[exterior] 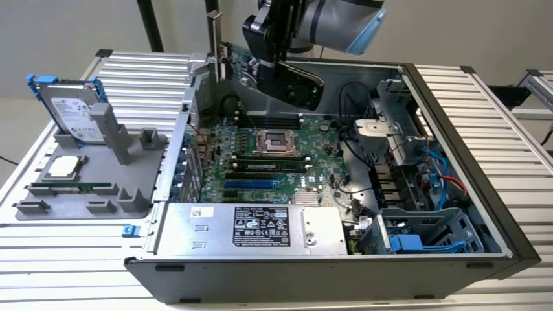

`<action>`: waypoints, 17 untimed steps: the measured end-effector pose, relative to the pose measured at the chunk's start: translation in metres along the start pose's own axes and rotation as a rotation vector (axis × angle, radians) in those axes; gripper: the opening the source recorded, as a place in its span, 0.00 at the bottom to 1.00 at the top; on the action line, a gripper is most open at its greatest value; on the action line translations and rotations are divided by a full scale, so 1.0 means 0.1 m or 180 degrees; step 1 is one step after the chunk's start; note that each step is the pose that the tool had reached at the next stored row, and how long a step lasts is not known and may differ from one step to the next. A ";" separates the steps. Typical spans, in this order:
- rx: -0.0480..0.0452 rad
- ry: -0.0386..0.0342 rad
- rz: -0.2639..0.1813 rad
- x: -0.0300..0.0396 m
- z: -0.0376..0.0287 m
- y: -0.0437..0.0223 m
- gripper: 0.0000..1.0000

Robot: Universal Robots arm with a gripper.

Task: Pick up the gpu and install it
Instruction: 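Insert the gpu into the slot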

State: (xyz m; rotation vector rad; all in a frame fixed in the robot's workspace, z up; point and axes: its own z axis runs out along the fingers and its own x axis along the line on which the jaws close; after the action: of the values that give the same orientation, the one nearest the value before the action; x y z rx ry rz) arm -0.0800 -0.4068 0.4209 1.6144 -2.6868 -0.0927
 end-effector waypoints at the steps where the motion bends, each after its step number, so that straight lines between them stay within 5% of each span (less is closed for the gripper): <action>1: -0.0001 0.0002 -0.0025 0.000 0.000 0.000 0.00; 17: -0.0012 0.0025 -0.0462 0.000 0.000 0.000 0.00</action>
State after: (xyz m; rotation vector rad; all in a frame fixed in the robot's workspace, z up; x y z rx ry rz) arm -0.0800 -0.4068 0.4209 1.8028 -2.5590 -0.0917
